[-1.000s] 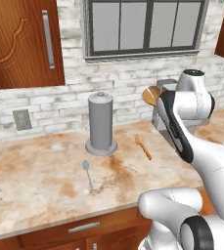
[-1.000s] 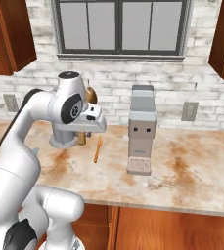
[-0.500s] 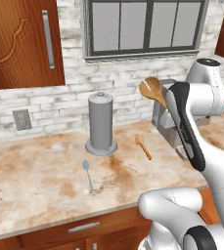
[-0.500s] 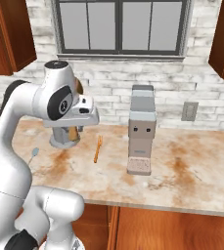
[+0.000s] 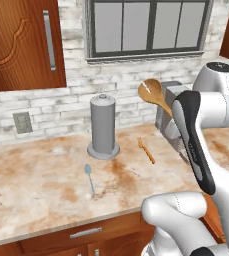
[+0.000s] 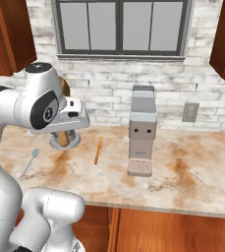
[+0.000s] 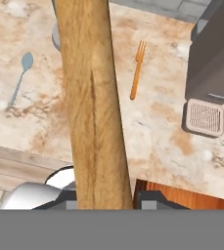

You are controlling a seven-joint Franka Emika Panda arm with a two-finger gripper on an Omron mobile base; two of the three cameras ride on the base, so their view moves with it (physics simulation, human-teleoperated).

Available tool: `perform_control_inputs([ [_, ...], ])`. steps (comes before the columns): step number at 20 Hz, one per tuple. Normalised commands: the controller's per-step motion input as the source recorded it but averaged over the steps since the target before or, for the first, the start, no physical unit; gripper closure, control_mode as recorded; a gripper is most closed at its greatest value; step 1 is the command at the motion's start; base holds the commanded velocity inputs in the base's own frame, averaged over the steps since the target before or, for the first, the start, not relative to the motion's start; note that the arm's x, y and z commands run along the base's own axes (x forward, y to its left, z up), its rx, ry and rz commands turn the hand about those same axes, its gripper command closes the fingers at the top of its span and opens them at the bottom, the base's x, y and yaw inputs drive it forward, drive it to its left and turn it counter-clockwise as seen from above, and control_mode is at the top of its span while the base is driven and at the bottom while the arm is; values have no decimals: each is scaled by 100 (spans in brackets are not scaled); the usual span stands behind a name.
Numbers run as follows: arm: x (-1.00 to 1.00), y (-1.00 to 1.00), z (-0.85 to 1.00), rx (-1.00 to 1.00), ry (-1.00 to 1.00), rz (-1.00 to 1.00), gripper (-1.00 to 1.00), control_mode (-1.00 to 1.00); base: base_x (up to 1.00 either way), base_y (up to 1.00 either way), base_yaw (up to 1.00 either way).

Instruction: Organize the utensils by type. Pick up the wooden spoons from the counter and place them in the open cabinet. Then pick up the metallic utensils from the counter and place them in the open drawer.

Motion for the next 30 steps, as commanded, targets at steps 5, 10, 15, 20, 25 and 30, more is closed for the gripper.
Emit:
perform_control_inputs([
  [5, -3, 5, 0, -1, 2, 1, 100, -100, 0, 0, 0],
  [10, 0, 0, 0, 0, 0, 0, 100, -100, 0, 0, 0],
  [15, 0, 0, 0, 0, 0, 0, 100, 100, -3, 0, 0],
  [20, 0, 0, 0, 0, 0, 0, 100, 100, -73, 0, 1],
  [25, 0, 0, 0, 0, 0, 0, 100, 100, -87, 22, 0],
  [30, 0, 0, 0, 0, 0, 0, 100, 100, -29, 95, 0],
])
